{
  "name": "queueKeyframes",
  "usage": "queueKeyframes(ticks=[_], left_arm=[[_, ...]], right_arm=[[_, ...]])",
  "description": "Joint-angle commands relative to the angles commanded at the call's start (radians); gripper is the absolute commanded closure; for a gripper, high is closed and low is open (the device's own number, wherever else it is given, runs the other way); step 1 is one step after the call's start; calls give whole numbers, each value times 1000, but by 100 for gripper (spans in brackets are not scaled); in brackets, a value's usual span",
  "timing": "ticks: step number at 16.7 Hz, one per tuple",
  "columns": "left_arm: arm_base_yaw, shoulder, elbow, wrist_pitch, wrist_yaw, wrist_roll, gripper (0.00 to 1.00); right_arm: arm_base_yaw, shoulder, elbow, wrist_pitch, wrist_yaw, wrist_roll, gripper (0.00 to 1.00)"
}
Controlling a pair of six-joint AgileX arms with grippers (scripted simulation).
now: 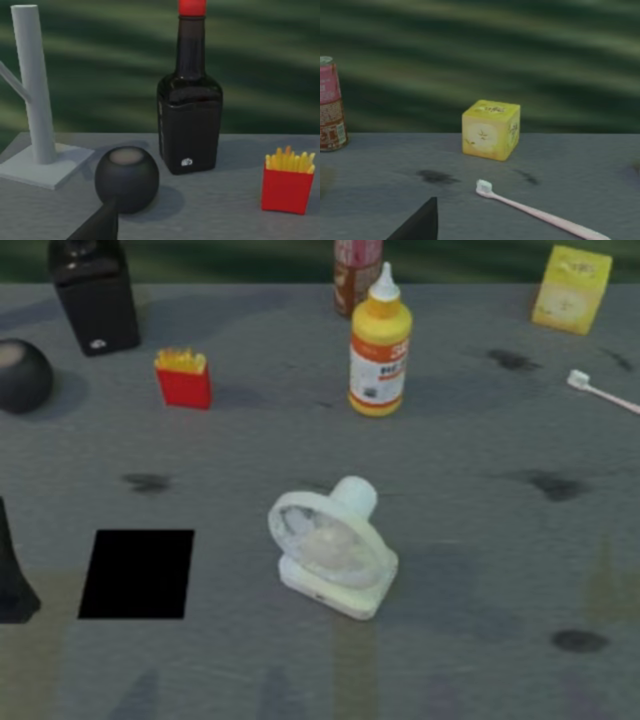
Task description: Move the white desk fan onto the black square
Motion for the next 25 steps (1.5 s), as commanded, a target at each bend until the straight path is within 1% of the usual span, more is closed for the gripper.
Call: queueKeyframes(ticks=[3, 5, 7, 10, 14, 18, 22, 25], left_arm=[[-4, 10, 8, -8, 1, 7, 0], [-25, 60, 48, -51, 7, 43, 0], [-59, 151, 119, -124, 14, 105, 0], [-130, 345, 283, -276, 26, 235, 0], [-255, 668, 585, -522, 38, 456, 0], [-395, 1024, 943, -784, 44, 698, 0], [-529, 1386, 1308, -1034, 40, 929, 0], [-617, 1637, 1556, -1201, 31, 1079, 0]], right_arm=[[0, 0, 0, 0, 0, 0, 0], [0, 0, 0, 0, 0, 0, 0], [0, 0, 0, 0, 0, 0, 0], [0, 0, 0, 0, 0, 0, 0], [0, 0, 0, 0, 0, 0, 0], [0, 0, 0, 0, 0, 0, 0], [0, 0, 0, 0, 0, 0, 0], [0, 0, 0, 0, 0, 0, 0]])
